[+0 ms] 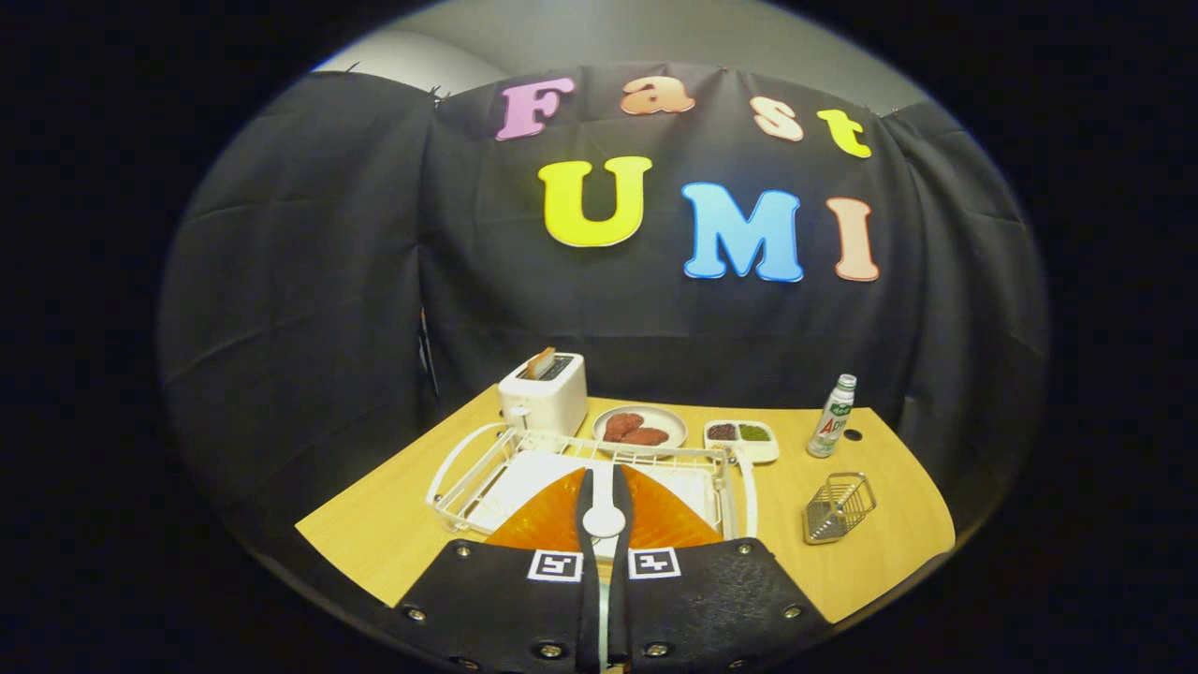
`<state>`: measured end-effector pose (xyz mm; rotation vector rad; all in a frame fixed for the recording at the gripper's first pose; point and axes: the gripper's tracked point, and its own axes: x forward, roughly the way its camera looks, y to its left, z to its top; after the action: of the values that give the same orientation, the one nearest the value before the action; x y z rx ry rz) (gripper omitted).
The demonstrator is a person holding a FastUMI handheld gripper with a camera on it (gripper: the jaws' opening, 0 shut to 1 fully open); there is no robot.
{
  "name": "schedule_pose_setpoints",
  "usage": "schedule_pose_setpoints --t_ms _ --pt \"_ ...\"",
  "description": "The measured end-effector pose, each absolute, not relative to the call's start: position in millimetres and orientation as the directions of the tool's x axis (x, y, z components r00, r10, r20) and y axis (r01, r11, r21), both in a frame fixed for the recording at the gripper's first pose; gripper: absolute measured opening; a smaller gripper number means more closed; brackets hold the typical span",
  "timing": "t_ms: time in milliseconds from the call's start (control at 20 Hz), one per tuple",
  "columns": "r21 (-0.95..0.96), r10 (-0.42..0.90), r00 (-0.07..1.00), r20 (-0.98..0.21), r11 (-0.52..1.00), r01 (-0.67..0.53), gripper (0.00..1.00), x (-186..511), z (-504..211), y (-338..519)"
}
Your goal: Take the plate from the dish rack, then take the spoon from the basket and place it into the plate.
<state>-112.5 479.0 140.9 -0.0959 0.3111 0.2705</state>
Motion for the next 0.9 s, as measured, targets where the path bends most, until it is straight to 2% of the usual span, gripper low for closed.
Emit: schedule_pose_setpoints --t_ms 600,900 --pt "-0.07 0.307 0.801 -0.513 0.915 -0.396 0.04 -152 35 534" --pt "-0.057 0.32 0.778 -0.541 0.909 -0.413 0.04 -155 23 544"
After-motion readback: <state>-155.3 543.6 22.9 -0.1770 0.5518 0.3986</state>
